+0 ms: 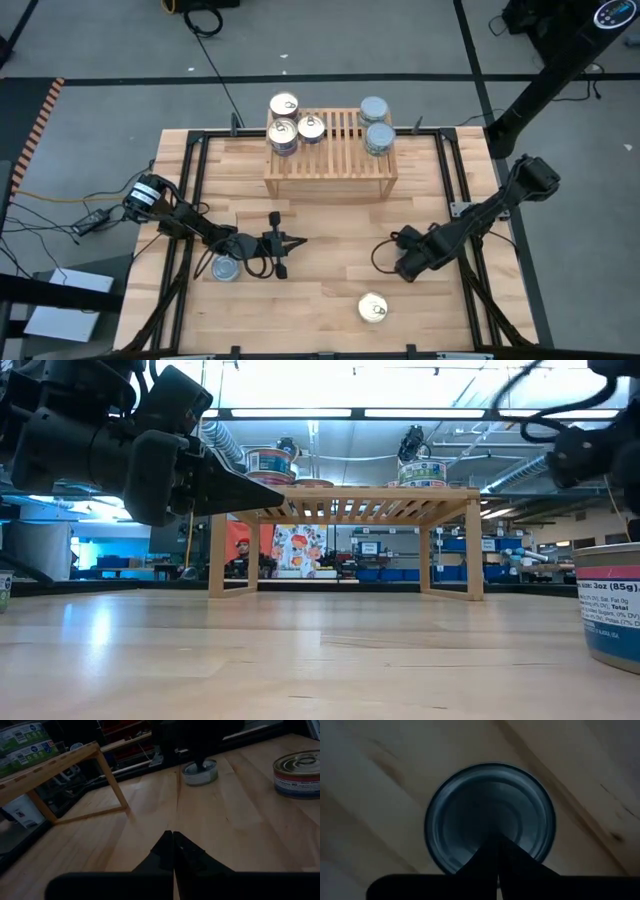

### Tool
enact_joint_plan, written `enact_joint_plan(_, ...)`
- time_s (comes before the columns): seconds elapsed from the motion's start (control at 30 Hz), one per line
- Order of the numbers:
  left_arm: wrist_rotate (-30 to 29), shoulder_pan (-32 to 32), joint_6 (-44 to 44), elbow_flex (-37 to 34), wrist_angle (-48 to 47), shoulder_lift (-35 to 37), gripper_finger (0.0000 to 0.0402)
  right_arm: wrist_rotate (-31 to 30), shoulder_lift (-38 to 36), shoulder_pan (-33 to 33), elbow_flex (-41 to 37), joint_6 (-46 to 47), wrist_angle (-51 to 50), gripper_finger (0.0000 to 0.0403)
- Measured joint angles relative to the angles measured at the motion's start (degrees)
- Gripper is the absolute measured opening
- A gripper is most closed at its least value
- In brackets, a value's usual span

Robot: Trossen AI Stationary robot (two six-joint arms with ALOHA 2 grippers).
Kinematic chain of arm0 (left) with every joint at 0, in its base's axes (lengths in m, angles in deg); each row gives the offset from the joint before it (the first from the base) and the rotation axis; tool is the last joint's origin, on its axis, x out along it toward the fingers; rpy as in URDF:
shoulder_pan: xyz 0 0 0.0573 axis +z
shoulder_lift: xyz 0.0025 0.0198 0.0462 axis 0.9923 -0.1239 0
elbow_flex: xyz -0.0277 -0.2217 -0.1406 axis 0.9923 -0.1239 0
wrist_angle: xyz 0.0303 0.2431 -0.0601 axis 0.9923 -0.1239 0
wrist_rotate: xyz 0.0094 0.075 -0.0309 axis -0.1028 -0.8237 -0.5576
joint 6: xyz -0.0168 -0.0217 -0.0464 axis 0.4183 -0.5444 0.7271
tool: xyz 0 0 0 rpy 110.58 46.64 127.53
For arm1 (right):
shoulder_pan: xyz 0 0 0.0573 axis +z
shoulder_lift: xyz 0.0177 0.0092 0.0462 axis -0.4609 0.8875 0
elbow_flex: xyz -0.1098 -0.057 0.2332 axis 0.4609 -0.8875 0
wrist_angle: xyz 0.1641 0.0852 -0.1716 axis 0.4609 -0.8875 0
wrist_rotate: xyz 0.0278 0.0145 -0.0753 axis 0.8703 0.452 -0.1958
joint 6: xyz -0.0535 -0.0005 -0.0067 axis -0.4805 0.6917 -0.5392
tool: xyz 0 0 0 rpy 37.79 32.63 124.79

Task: Stack canned seafood by type on shelf
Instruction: Put the green tuna can on the shelf

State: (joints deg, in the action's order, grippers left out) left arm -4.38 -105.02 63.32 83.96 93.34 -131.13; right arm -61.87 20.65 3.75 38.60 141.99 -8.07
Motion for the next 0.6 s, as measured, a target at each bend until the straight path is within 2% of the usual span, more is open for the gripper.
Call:
enact_joint_plan(0.47,0.0,0.0,0.1,0.0,0.0,0.0,0.0001,-3.8,1.6,-6.9,-0.2,-19.1,23.3,0.0008)
enact_joint_plan(0.6,0.0,0.0,0.1,0.0,0.0,0.0,0.0001,-2.4,1.5,-7.8,-0.2,-25.5,26.9,0.0014)
